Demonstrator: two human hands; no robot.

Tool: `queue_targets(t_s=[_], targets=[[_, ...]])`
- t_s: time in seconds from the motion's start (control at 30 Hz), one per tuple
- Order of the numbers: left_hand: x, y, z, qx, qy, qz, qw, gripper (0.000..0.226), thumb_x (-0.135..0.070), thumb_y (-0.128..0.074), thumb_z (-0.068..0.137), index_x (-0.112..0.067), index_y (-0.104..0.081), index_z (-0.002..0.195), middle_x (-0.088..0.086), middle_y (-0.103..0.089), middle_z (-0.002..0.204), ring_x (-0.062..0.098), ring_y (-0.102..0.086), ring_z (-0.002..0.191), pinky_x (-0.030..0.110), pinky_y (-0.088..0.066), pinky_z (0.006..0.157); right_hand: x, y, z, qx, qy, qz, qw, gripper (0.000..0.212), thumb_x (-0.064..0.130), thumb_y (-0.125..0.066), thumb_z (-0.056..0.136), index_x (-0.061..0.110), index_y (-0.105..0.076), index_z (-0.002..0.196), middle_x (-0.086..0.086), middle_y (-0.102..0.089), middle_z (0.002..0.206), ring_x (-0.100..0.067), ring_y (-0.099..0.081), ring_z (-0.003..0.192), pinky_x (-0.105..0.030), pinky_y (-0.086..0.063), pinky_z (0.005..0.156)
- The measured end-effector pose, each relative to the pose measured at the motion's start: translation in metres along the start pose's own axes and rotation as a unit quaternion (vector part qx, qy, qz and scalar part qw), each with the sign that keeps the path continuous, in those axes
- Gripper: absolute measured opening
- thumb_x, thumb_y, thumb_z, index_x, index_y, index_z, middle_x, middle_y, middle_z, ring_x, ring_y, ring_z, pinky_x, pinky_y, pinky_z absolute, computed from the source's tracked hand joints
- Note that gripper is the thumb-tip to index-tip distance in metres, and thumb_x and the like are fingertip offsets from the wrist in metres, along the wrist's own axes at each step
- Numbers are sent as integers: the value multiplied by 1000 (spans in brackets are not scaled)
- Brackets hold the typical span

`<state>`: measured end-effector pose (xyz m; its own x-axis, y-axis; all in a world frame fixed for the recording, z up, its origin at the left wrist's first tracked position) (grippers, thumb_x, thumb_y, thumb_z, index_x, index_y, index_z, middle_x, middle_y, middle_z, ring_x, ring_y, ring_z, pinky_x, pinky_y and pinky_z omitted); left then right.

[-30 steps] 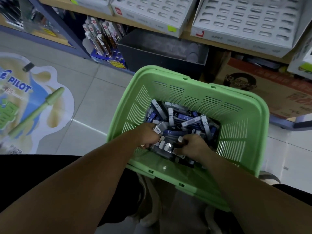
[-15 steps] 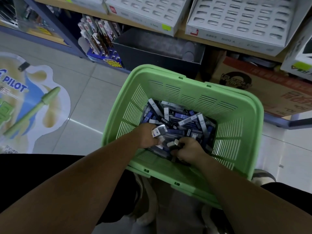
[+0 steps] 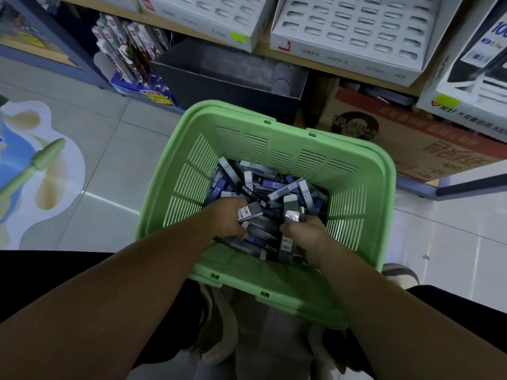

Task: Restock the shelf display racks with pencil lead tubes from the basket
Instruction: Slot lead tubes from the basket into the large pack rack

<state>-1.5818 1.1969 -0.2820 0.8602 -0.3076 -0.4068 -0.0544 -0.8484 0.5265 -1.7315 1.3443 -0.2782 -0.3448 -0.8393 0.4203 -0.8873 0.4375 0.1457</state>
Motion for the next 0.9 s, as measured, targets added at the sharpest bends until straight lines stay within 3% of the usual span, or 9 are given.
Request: queue_targets(t_s=[0.07,0.1,0.23,0.3,0.43,0.53,0.67,0.77,0.9], targets=[[-4,-3,3,12,2,23,1000,50,-24,-93,72,-20,-63,111,-1,-65,97,23,-64,92,31,-54,78,-6,2,3,3,-27,26,999,20,0,-68,90,11,-64,106,-12,-70,98,-26,-68,80,-31,-57,57],[-7,-5,4,15,-4,44,999,48,-25,-92,72,-20,-63,110,0,-66,100,23,-65,94,32,-55,81,-9,2,4,3,-35,41,999,24,0,-69,89,12,-64,109,-13,-72,102,-30,-70,87,-38,-62,66],[-14,-15,5,24,-23,45,998,43,-28,-90,74,-19,-69,110,1,-70,102,23,-66,94,38,-57,86,-7,-5,4,29,-20,30,999,41,-2,-78,75,17,-69,110,-12,-74,106,-35,-70,98,-50,-61,87],[-14,-14,5,20,-27,47,998,37,-29,-87,78,-19,-69,108,2,-71,100,23,-67,92,37,-57,84,-8,-4,5,23,-14,26,999,36,-4,-73,79,16,-69,109,-11,-74,102,-32,-70,94,-47,-61,84],[-16,-9,5,17,-42,105,993,27,-38,-80,84,-26,-62,100,0,-61,100,22,-63,92,34,-54,81,-14,0,7,2,-36,20,999,16,-3,-59,88,6,-65,100,-16,-64,82,-27,-58,66,-35,-49,60],[-13,-10,3,37,-37,99,994,26,-36,-81,84,-29,-57,89,1,-63,99,21,-63,90,33,-52,78,-16,0,7,3,-27,-23,999,17,1,-70,86,7,-64,100,-13,-62,77,-25,-56,60,-28,-45,50],[-5,-9,-1,31,-21,57,998,27,-25,-80,85,-27,-54,81,-4,-62,83,19,-63,83,27,-44,70,-11,-2,6,6,37,-120,992,23,4,-84,79,15,-67,88,-4,-68,81,-18,-64,68,-23,-47,51],[-2,-10,-4,39,1,-15,999,24,-16,-82,83,-23,-61,76,2,-68,82,25,-69,83,25,-47,65,-8,-9,4,28,68,-175,982,28,7,-88,77,15,-69,96,0,-69,87,-14,-65,77,-19,-47,54],[-1,3,-8,46,33,-153,987,18,-18,-87,82,-15,-72,91,5,-72,90,22,-69,84,33,-56,80,-4,-14,0,55,72,-131,987,25,13,-88,80,18,-70,97,0,-73,93,-10,-67,76,-18,-49,52]])
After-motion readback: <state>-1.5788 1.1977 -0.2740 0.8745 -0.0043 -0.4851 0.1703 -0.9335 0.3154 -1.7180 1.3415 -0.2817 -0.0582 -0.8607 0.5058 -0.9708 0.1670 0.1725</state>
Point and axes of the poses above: each hand's wrist, its own z-axis towards the middle knuckle, its own y-axis out of the back of the hand, x = y × z, the point moved 7 cm from there along z, towards the middle knuckle
